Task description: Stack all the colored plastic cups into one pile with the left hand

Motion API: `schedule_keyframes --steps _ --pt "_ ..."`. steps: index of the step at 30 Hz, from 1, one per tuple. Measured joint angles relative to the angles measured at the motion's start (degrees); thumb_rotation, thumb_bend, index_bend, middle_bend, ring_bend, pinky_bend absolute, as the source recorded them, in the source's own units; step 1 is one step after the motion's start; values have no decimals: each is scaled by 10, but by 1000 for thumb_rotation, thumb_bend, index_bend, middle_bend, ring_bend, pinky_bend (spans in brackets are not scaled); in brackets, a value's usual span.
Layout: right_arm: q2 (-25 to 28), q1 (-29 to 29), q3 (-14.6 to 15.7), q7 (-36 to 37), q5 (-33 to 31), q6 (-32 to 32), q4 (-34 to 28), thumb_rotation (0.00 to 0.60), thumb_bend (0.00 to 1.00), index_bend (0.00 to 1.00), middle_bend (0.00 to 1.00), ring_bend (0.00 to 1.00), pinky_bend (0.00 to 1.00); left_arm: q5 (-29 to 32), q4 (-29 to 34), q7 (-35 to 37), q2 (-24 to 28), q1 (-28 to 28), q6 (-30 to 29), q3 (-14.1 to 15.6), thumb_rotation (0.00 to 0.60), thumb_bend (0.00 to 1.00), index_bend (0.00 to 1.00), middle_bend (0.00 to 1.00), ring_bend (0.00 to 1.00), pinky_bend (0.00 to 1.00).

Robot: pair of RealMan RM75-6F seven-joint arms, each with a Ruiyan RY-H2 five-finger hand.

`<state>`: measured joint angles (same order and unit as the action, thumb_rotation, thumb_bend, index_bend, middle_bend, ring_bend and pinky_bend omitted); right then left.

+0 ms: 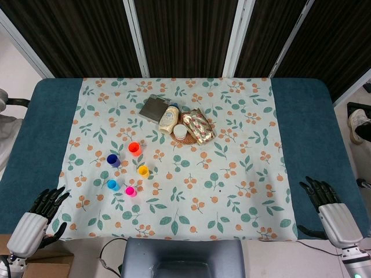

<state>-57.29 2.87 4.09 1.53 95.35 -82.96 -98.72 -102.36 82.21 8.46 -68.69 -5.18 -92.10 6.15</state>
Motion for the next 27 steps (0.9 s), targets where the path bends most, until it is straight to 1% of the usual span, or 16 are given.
schedule_keyframes --steps 3,5,6,8,9,10,11,12,13,14,18,20,22,24,27 --pt "1 1 1 2 1 1 -1 600 128 0 0 0 0 3 1 2 -3 -2 6 -1 600 416 0 0 0 73" --pt "2 0 1 5 0 1 -1 600 128 0 0 0 0 10 3 7 -11 -7 13 -7 600 416 0 17 27 161" --pt "2 0 0 7 0 1 -1 600 128 0 0 0 0 14 4 11 -15 -10 15 -11 600 414 0 75 106 281" --pt "2 1 0 10 0 0 0 600 128 0 0 0 0 26 7 22 -29 -21 23 -27 600 412 0 259 360 609" --pt "2 1 0 10 0 0 1 600 128 0 0 0 0 32 9 30 -35 -28 28 -36 600 414 0 404 544 800" --pt "2 1 0 10 0 1 1 600 128 0 0 0 0 44 13 40 -43 -38 37 -50 600 417 10 599 756 950" --pt "1 2 -1 10 0 2 0 600 128 0 0 0 0 55 16 47 -48 -46 47 -59 600 418 19 706 856 989" --pt "0 3 -1 10 0 2 0 600 128 0 0 0 0 66 20 52 -51 -54 60 -68 600 418 38 841 949 1000" --pt "-1 3 -2 9 -1 2 0 600 128 0 0 0 0 82 25 54 -55 -67 80 -78 600 418 67 940 995 1000" --pt "-2 3 -3 7 -3 3 1 600 128 0 0 0 0 95 29 53 -57 -77 99 -86 600 418 89 983 1000 1000" --pt "-7 5 -5 -4 -10 9 0 600 127 0 0 0 0 173 41 25 -70 -127 200 -123 600 402 135 1000 1000 1000" --pt "-9 6 -7 -9 -14 12 0 600 128 0 0 0 0 229 41 -5 -84 -156 256 -144 600 390 146 1000 1000 1000" --pt "-11 7 -9 -12 -18 14 0 600 128 0 0 0 0 286 35 -42 -104 -185 294 -163 600 379 163 1000 1000 1000" --pt "-12 8 -10 -13 -23 17 0 600 128 0 0 0 0 334 24 -74 -124 -209 320 -178 600 374 187 1000 1000 1000" --pt "-12 9 -13 -14 -29 19 0 600 128 0 0 0 0 401 -11 -131 -167 -249 352 -203 600 371 232 1000 1000 1000"
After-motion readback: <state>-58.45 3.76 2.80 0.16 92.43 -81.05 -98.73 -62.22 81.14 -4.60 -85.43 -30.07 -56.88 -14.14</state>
